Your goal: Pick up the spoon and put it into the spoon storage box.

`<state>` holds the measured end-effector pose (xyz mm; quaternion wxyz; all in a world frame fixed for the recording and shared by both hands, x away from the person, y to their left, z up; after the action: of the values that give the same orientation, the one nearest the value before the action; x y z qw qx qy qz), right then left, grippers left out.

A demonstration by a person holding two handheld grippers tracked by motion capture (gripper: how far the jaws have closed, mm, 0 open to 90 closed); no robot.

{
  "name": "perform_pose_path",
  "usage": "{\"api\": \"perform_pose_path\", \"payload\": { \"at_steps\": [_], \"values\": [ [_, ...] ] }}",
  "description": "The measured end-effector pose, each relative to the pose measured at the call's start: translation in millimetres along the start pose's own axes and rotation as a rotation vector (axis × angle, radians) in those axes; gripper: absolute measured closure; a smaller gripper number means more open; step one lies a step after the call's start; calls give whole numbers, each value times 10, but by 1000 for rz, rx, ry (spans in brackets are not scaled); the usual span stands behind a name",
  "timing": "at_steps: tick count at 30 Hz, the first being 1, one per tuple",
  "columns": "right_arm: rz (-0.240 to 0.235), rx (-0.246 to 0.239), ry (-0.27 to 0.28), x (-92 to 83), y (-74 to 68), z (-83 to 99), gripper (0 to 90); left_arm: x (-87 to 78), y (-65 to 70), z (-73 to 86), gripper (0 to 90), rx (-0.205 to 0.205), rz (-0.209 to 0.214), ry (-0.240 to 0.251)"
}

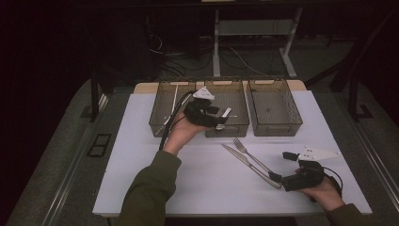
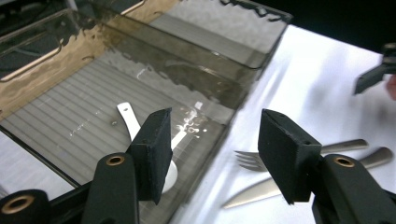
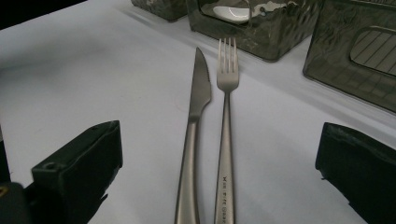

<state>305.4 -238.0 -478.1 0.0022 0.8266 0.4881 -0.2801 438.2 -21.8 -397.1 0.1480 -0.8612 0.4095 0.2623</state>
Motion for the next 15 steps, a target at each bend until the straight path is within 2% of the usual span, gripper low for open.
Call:
{"api": "perform_pose_path", "payload": {
  "at_steps": [6, 8, 15],
  "values": [
    [-2, 5, -2, -2, 4, 4, 5, -210, 104, 127, 385, -2, 4, 32],
    [-1, 7, 1, -3, 10, 2, 5, -278, 128, 204, 362, 12, 2, 35],
    [0, 9, -2, -6, 13, 6, 5, -467, 243, 499, 296, 0, -11, 61]
  ]
}}
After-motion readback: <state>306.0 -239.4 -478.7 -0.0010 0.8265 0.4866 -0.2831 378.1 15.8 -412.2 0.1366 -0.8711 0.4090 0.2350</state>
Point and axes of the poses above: each handheld gripper's, and its own axes: x roughly forward along the jaws, z roughly out of its underside, y roughly to its right, the point moved 9 cm from there along x, roughly forward along the jaws, and after that the axes turned 12 degrees about -z, right-handed, at the moved point
